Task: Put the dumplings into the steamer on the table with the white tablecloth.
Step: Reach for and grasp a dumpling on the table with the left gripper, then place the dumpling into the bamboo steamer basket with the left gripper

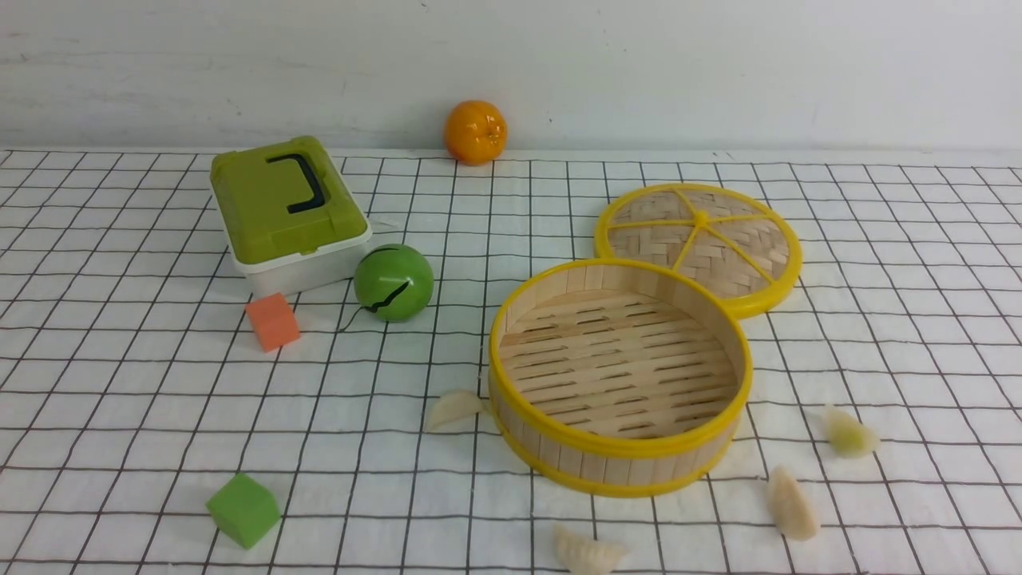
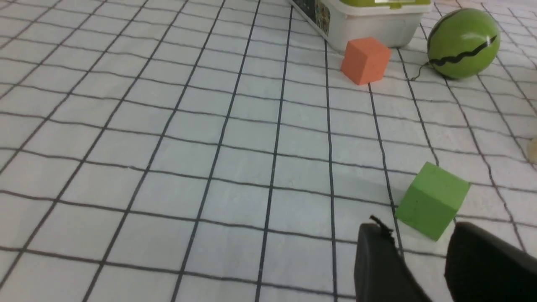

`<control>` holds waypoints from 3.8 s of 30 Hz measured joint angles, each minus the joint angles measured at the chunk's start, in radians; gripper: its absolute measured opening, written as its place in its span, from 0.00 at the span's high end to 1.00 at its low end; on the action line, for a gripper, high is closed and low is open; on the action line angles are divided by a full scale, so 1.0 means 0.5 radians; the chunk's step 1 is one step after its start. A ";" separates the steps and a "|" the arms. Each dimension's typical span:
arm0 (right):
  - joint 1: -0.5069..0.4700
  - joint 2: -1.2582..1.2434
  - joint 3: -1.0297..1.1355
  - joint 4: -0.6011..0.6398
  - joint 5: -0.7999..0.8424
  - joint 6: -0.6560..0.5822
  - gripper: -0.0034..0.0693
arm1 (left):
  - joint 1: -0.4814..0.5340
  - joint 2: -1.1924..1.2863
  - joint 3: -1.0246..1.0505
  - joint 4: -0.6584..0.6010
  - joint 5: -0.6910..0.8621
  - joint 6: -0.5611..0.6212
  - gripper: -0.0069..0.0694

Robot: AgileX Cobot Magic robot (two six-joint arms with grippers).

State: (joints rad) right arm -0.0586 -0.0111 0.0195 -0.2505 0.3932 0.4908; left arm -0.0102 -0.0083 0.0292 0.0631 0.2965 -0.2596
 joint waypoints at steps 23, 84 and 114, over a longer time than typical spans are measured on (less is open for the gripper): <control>0.000 0.000 0.010 1.251 -0.057 0.598 0.62 | 0.000 0.000 -0.201 -1.693 -0.148 -0.694 0.60; 1.012 1.878 -1.676 0.861 1.330 -1.419 0.96 | -1.041 4.035 -3.072 0.137 0.963 0.788 0.32; 1.012 1.874 -1.676 0.820 1.423 -1.243 0.93 | -1.419 4.477 -4.296 -0.037 1.299 -0.275 0.59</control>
State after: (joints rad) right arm 0.4473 0.9259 -0.8187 0.1597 1.1046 -0.1305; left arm -0.7196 2.2301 -2.1188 0.0448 0.9461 -0.3970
